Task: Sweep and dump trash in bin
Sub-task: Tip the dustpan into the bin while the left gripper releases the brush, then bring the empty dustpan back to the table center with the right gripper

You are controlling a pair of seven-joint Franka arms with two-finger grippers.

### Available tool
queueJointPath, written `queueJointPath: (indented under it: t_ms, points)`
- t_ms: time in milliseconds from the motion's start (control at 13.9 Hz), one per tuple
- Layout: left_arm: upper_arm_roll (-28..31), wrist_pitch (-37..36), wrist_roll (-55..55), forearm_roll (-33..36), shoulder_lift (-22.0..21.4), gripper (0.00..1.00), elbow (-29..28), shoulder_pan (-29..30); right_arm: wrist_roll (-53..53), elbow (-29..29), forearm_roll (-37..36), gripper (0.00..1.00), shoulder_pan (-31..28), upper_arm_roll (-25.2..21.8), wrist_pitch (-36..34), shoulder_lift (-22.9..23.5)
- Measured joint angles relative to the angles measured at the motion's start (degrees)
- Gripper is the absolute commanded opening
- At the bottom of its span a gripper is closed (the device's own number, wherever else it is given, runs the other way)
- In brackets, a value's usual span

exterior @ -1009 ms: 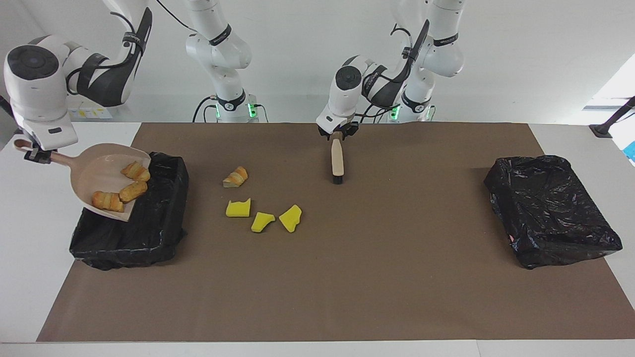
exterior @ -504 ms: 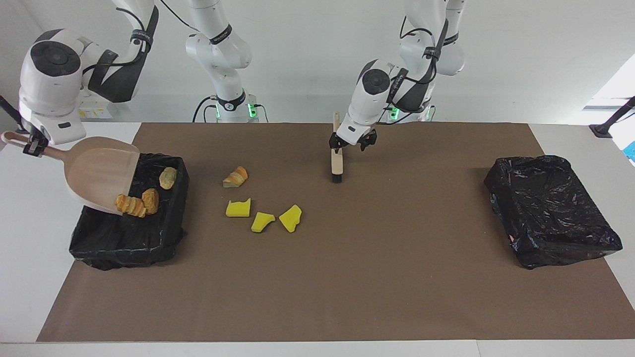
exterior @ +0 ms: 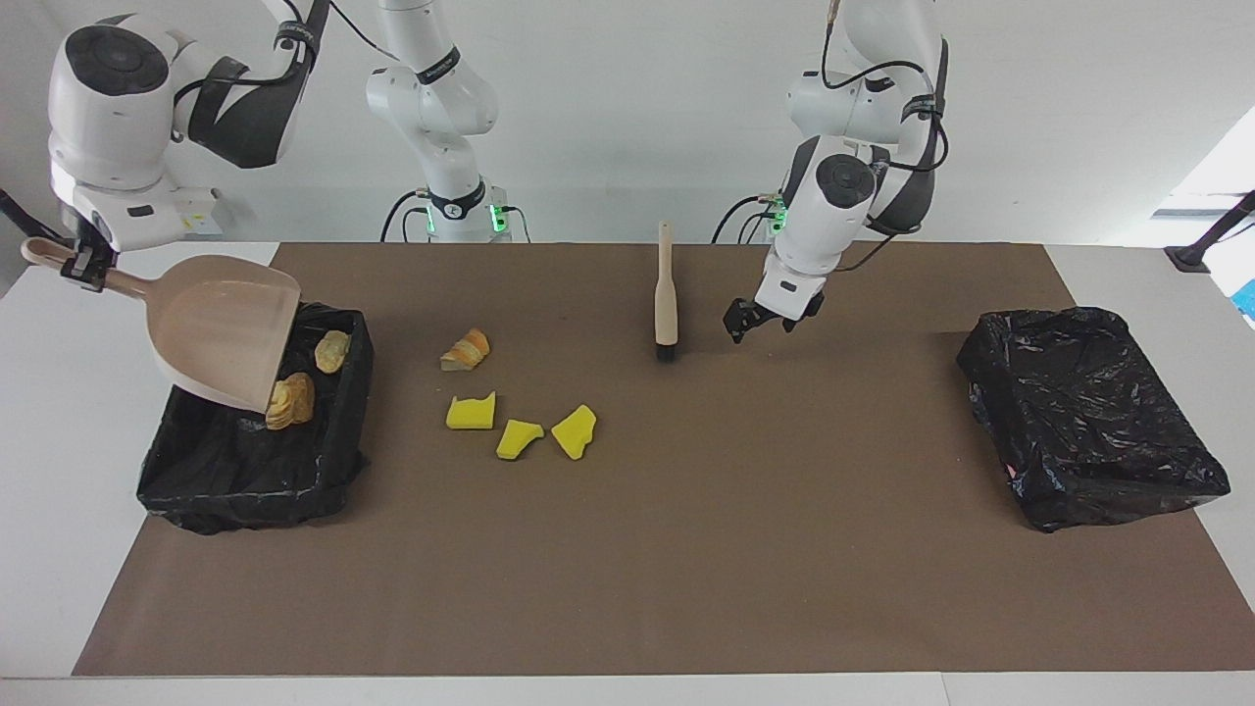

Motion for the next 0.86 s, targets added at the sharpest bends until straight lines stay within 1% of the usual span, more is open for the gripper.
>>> queueJointPath:
  t_ms: [144, 360, 504, 649, 721, 865]
  points:
    - [0.02, -3.09, 5.59, 0.03, -0.35, 1.0, 2.82, 4.3, 1.46, 0.22, 6.35, 0.0, 0.91, 0.08, -3.01, -0.2]
    - [0.11, -9.96, 15.84, 0.05, -0.77, 1.0, 7.25, 10.73, 2.72, 0.29, 13.81, 0.0, 1.97, 0.14, -4.22, -0.22]
    - [0.16, -13.9, 20.46, 0.05, -0.89, 1.0, 10.09, 14.04, 7.53, 0.3, 17.41, 0.0, 3.73, 0.36, -5.6, -0.24]
    - [0.18, -18.79, 23.67, 0.05, -1.35, 1.0, 13.5, 16.59, 18.27, 0.28, 18.59, 0.0, 8.08, 0.69, -8.1, -0.39]
    - [0.18, -21.06, 24.88, 0.26, -1.83, 1.0, 14.99, 17.4, 25.79, 0.19, 18.78, 0.0, 11.1, 0.83, -9.21, -0.58]
    - [0.06, -24.88, 26.56, 3.89, -2.69, 1.0, 17.93, 18.0, 42.34, -0.37, 19.26, 0.0, 17.73, 1.29, -10.65, -1.36]
